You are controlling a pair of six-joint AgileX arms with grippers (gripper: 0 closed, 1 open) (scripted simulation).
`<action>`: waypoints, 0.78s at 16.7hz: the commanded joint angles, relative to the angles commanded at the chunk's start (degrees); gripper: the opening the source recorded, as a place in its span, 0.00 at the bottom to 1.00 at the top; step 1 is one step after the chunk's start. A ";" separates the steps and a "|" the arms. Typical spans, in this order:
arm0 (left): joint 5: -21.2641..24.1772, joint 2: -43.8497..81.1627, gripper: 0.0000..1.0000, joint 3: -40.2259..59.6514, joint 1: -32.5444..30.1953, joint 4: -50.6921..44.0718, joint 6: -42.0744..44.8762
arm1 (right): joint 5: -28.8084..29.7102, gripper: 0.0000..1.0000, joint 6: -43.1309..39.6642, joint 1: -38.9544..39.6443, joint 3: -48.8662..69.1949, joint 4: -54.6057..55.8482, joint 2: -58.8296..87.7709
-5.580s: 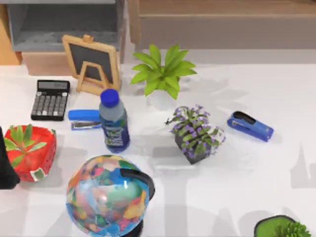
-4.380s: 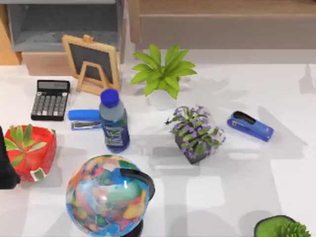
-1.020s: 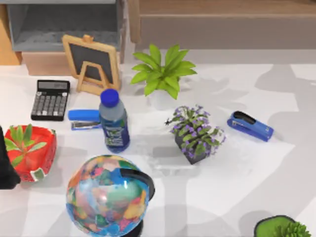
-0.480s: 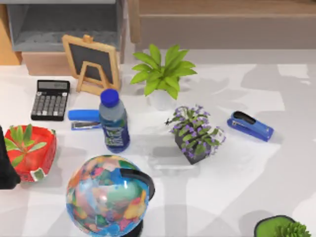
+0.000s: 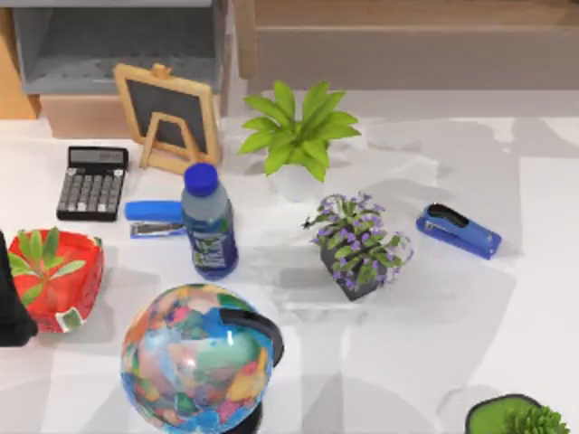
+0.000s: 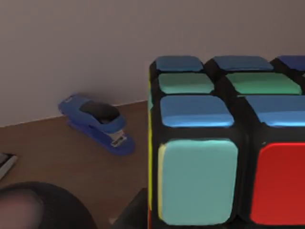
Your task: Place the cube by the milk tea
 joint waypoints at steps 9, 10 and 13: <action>0.00 0.00 1.00 0.00 0.00 0.00 0.00 | 8.22 0.00 -10.47 6.01 15.12 -59.83 1.77; 0.00 0.00 1.00 0.00 0.00 0.00 0.00 | 9.62 0.00 -11.58 6.71 16.08 -64.32 3.74; 0.00 0.00 1.00 0.00 0.00 0.00 0.00 | 14.14 0.00 -14.68 8.19 18.04 -74.28 10.22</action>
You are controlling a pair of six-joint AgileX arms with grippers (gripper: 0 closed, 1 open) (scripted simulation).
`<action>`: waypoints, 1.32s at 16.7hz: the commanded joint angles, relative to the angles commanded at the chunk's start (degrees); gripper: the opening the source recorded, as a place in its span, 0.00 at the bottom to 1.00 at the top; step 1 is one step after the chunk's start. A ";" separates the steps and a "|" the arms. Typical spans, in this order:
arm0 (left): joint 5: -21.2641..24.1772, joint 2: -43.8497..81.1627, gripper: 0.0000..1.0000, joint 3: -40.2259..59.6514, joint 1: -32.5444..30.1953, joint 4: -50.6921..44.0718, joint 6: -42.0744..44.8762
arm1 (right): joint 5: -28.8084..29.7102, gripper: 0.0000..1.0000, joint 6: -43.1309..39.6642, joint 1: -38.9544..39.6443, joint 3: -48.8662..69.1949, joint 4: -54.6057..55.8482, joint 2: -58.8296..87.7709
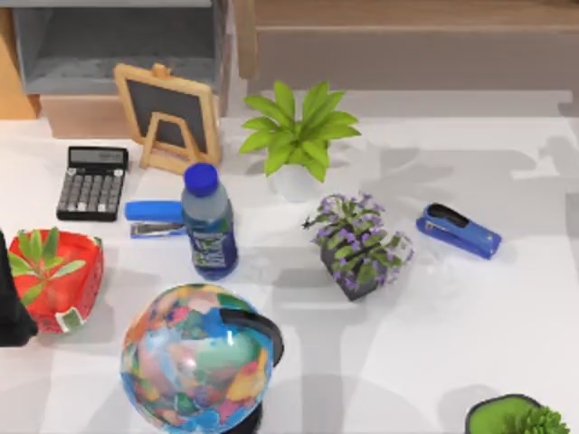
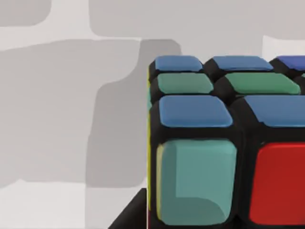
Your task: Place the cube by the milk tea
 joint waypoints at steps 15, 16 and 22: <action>0.00 0.00 1.00 0.00 0.00 0.00 0.00 | 3.13 0.00 -1.53 1.01 0.87 -4.47 4.09; 0.00 0.00 1.00 0.00 0.00 0.00 0.00 | 3.09 0.00 -1.55 1.18 0.90 -4.30 3.98; 0.00 0.00 1.00 0.00 0.00 0.00 0.00 | 3.03 0.00 -1.75 1.64 0.89 -2.75 3.11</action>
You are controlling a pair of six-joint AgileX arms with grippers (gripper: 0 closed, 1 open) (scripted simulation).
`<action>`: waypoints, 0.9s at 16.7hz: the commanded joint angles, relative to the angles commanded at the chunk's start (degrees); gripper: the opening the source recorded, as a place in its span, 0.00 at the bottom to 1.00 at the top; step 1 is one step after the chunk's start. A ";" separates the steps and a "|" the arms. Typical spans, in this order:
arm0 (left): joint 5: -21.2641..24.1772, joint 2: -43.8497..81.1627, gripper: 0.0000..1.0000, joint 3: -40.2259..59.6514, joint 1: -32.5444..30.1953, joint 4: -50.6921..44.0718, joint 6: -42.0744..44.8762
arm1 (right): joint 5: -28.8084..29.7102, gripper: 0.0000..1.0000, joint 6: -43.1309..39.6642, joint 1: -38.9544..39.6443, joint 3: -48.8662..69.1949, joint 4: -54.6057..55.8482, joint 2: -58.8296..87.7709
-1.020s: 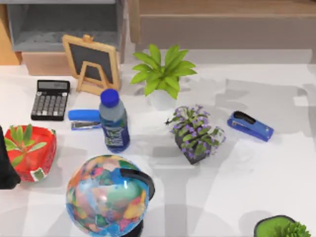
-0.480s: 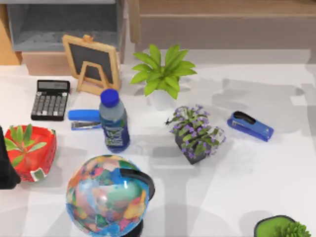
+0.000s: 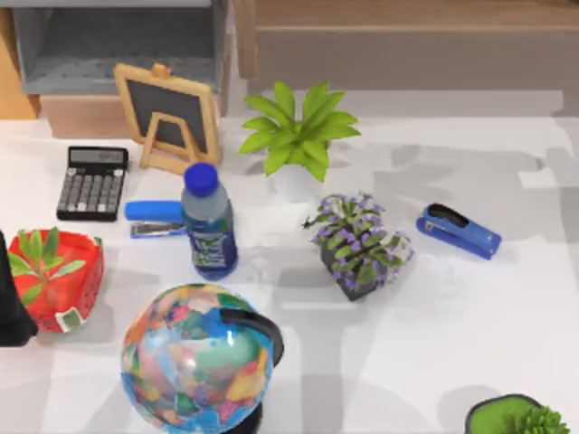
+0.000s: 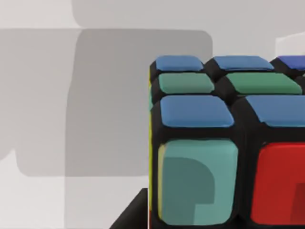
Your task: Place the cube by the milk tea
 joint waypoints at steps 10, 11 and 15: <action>0.00 0.00 1.00 0.00 0.00 0.00 0.00 | 0.38 0.00 0.12 -1.32 -3.23 2.00 1.74; 0.00 0.00 1.00 0.00 0.00 0.00 0.00 | 0.39 0.00 0.12 -1.38 -3.43 2.01 1.94; 0.00 0.00 1.00 0.00 0.00 0.00 0.00 | 0.39 0.00 0.12 -1.38 -3.43 2.01 1.94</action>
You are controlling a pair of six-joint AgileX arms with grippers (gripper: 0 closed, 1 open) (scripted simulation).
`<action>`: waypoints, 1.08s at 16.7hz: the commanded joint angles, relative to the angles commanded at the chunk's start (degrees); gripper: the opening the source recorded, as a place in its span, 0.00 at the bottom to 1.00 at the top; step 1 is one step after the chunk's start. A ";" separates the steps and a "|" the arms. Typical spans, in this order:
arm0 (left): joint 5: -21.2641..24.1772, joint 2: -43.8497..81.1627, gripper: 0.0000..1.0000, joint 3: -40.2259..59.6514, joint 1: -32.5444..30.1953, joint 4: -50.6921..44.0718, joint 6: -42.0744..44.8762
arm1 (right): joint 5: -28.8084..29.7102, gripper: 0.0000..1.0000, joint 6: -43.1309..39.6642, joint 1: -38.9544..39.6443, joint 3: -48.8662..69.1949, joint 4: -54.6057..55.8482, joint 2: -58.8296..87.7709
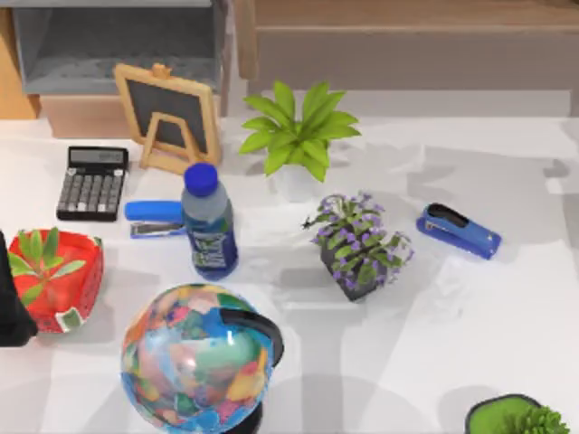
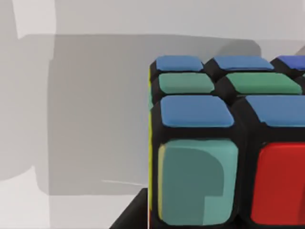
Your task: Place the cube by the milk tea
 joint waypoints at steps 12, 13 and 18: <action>0.00 0.00 1.00 0.00 0.00 0.00 0.00 | 0.00 0.90 0.00 0.00 0.00 0.00 0.00; 0.00 0.00 1.00 0.00 0.00 0.00 0.00 | 0.00 0.98 0.00 0.00 0.00 0.00 0.00; 0.00 0.00 1.00 0.00 0.00 0.00 0.00 | 0.00 1.00 0.00 0.00 0.00 0.00 0.00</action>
